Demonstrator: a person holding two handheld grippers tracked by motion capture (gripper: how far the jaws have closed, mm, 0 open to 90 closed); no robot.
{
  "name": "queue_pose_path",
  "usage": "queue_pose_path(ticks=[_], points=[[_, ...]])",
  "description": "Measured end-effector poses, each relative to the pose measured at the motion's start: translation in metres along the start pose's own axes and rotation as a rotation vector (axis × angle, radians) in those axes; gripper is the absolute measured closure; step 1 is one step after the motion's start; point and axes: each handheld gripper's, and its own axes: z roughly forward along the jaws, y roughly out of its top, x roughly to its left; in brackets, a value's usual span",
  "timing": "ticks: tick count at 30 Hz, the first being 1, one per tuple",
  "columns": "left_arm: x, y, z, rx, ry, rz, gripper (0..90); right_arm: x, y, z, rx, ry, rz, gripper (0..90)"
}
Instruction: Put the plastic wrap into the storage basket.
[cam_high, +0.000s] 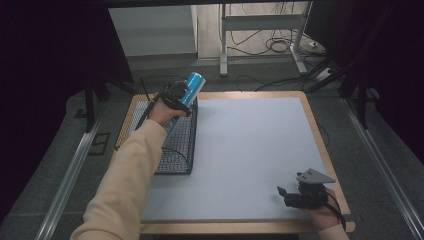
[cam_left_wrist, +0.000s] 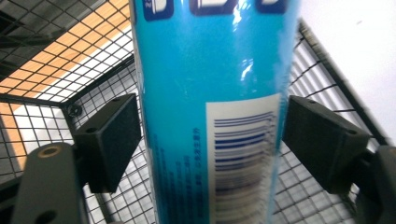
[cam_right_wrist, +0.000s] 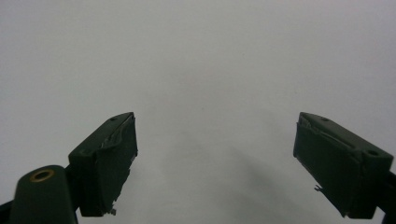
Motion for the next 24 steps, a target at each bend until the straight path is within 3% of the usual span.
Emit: queue_pose_path(ticks=[4, 7, 13, 17, 24], points=[[-0.002, -0.001, -0.014, -0.018, 0.0, -0.029, 9.2, 0.0, 0.0, -0.001, -0.003, 0.001, 0.004, 13.7], [-0.006, -0.006, -0.029, -0.073, -0.033, -0.042, 8.7, 0.001, 0.001, -0.001, -0.007, 0.004, 0.0, 13.7], [-0.024, -0.019, -0.06, -0.157, -0.091, -0.003, 9.7, 0.002, 0.002, -0.001, -0.008, 0.009, -0.003, 13.7], [-0.042, -0.029, -0.08, -0.219, -0.117, 0.026, 11.6, 0.003, 0.004, -0.002, -0.017, 0.005, -0.01, 13.7], [-0.095, -0.054, -0.11, -0.291, -0.204, 0.124, 12.2, 0.008, 0.008, -0.001, -0.027, 0.004, -0.023, 13.7]])
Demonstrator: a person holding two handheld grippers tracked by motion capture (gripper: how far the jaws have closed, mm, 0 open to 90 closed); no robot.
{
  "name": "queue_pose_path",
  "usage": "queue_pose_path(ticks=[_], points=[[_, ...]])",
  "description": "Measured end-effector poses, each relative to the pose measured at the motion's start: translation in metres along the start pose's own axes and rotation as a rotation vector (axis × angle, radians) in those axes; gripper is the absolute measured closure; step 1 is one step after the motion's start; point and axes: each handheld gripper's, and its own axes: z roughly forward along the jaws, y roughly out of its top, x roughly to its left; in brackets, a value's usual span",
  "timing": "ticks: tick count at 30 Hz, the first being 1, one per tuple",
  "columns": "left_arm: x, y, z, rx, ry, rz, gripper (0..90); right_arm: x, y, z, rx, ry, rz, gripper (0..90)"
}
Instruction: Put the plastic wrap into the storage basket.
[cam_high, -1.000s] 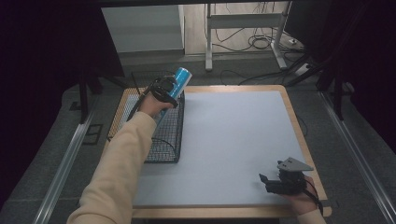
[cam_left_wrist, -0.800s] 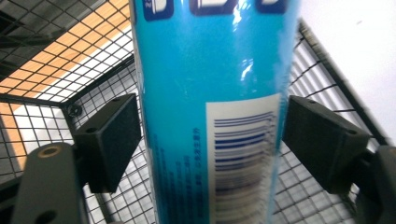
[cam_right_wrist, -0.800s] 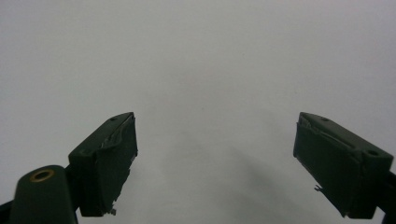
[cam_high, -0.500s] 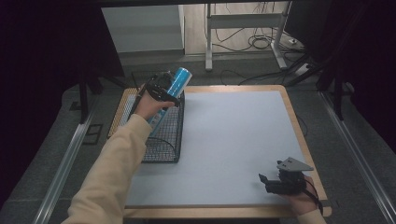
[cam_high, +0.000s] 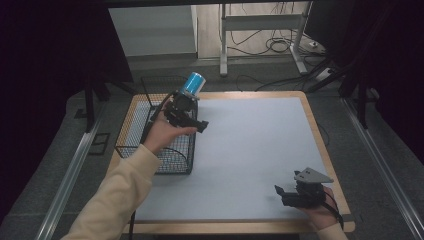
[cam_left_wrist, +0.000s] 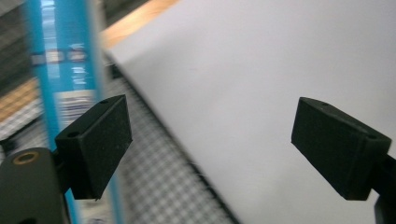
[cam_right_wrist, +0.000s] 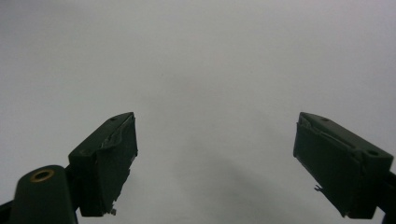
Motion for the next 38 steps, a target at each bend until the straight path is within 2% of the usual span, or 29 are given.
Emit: queue_pose_path(ticks=[3, 5, 8, 12, 17, 21, 23, 26, 30, 38], points=[[-0.027, -0.007, -0.011, -0.036, -0.053, 0.047, 12.2, 0.002, 0.001, 0.0, -0.001, 0.003, -0.002, 13.7], [-0.042, -0.013, -0.015, -0.061, -0.092, 0.062, 12.5, 0.002, 0.001, -0.001, -0.003, 0.003, -0.002, 13.7], [-0.062, -0.025, -0.015, -0.067, -0.148, 0.084, 12.5, 0.002, 0.001, -0.001, -0.005, 0.002, -0.002, 13.7], [-0.087, -0.05, -0.002, -0.065, -0.223, 0.084, 12.5, 0.002, 0.001, -0.002, -0.007, 0.002, 0.0, 13.7], [-0.106, -0.082, 0.02, -0.055, -0.231, 0.074, 12.7, 0.001, 0.0, -0.002, -0.005, 0.002, -0.004, 13.7], [-0.109, -0.096, 0.037, 0.0, -0.239, 0.071, 12.9, 0.002, 0.0, -0.001, -0.005, 0.001, -0.003, 13.7], [-0.109, -0.1, 0.041, 0.008, -0.233, 0.064, 13.0, 0.002, 0.0, -0.001, -0.003, 0.001, -0.007, 13.7], [-0.106, -0.104, 0.044, 0.014, -0.228, 0.057, 13.3, 0.001, 0.0, -0.001, -0.004, 0.0, -0.007, 13.7], [-0.102, -0.107, 0.046, 0.009, -0.241, 0.024, 16.3, 0.0, -0.001, 0.0, 0.001, 0.002, -0.006, 13.7], [-0.102, -0.113, 0.051, 0.017, -0.23, 0.037, 14.5, -0.001, -0.001, 0.0, -0.014, -0.001, -0.008, 13.7]])
